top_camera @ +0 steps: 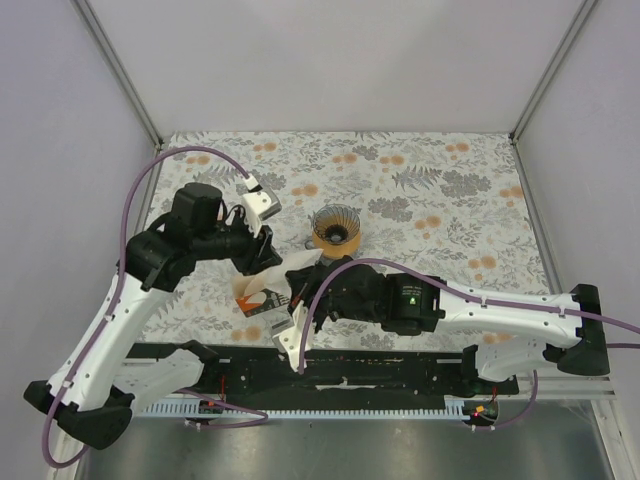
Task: Place the coffee filter in the dripper
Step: Adjust the coffee filter.
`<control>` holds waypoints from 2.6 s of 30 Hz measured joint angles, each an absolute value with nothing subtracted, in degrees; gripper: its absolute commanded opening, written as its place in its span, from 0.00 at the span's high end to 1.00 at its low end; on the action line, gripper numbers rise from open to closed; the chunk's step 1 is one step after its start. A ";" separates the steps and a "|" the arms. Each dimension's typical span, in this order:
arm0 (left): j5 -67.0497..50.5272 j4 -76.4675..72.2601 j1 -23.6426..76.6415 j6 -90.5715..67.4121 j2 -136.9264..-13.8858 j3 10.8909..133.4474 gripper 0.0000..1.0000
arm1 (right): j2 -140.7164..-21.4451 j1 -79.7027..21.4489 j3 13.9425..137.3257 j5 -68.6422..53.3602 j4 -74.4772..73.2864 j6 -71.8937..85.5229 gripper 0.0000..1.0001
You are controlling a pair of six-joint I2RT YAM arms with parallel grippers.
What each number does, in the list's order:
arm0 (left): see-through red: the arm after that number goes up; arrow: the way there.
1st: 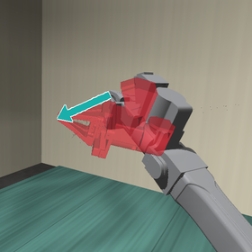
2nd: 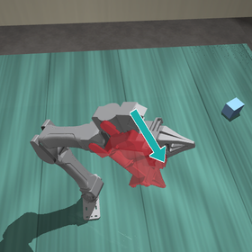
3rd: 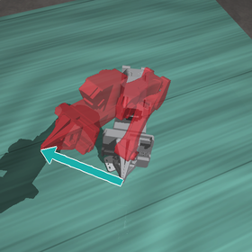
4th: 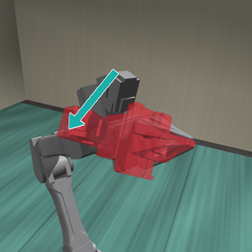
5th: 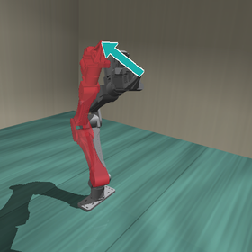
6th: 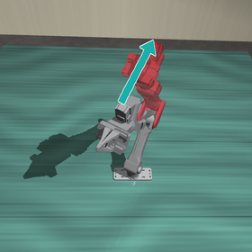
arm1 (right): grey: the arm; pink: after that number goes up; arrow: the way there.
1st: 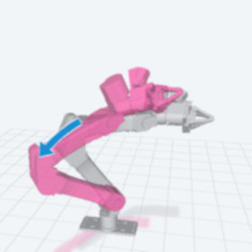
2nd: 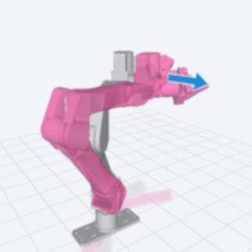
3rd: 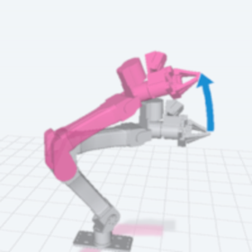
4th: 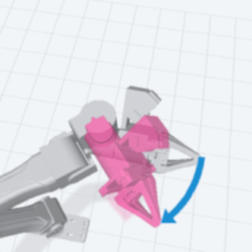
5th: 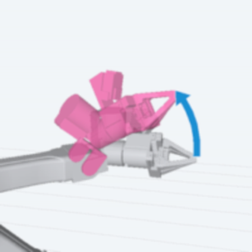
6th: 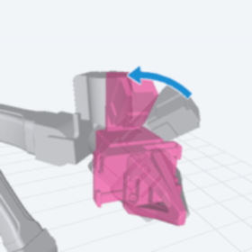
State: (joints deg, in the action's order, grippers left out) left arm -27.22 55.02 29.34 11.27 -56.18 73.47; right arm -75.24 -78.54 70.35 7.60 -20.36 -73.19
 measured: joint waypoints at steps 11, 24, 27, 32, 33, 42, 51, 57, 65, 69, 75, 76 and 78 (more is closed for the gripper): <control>-31.40 58.72 29.56 14.28 -57.12 72.69 0.78 | -75.88 -78.61 71.16 7.66 -20.25 -73.60 1.00; -24.47 59.90 30.11 13.91 -60.18 78.89 0.98 | -75.88 -78.02 71.09 8.62 -17.37 -67.72 0.46; -16.60 56.10 30.09 13.89 -59.24 79.90 0.98 | -74.48 -76.34 70.26 6.37 -12.73 -59.57 0.26; -5.89 47.94 30.09 15.53 -53.95 77.78 0.98 | -68.27 -69.34 67.99 3.27 -2.44 -37.80 0.16; -4.01 45.78 30.09 16.43 -52.07 76.29 0.98 | -67.26 -67.13 68.03 3.29 0.05 -30.83 0.16; 4.73 28.80 30.09 24.99 -41.74 65.69 0.98 | -75.13 -59.44 73.65 6.66 9.04 17.63 0.14; 5.63 20.12 30.11 30.81 -39.27 60.49 0.98 | -88.51 -58.96 81.10 5.08 12.19 36.40 0.24; 5.34 17.67 30.11 31.16 -38.41 60.25 0.98 | -92.97 -57.78 85.08 3.05 13.67 42.54 0.42; 3.84 15.49 30.11 32.91 -37.45 59.27 0.98 | -98.30 -55.99 87.64 2.63 16.23 47.83 0.79; 2.90 13.08 30.09 35.05 -37.43 58.76 0.98 | -101.21 -55.37 89.06 2.42 17.17 50.13 0.88; 1.96 7.11 30.09 40.84 -37.47 58.08 0.98 | -101.89 -55.13 89.08 2.46 18.35 52.97 0.92; 1.39 6.42 30.09 41.56 -37.47 58.08 0.98 | -101.86 -55.00 89.03 2.52 18.65 53.12 0.92; 0.93 5.48 30.11 42.30 -37.36 57.89 0.98 | -101.71 -54.65 88.38 2.66 20.03 53.54 0.91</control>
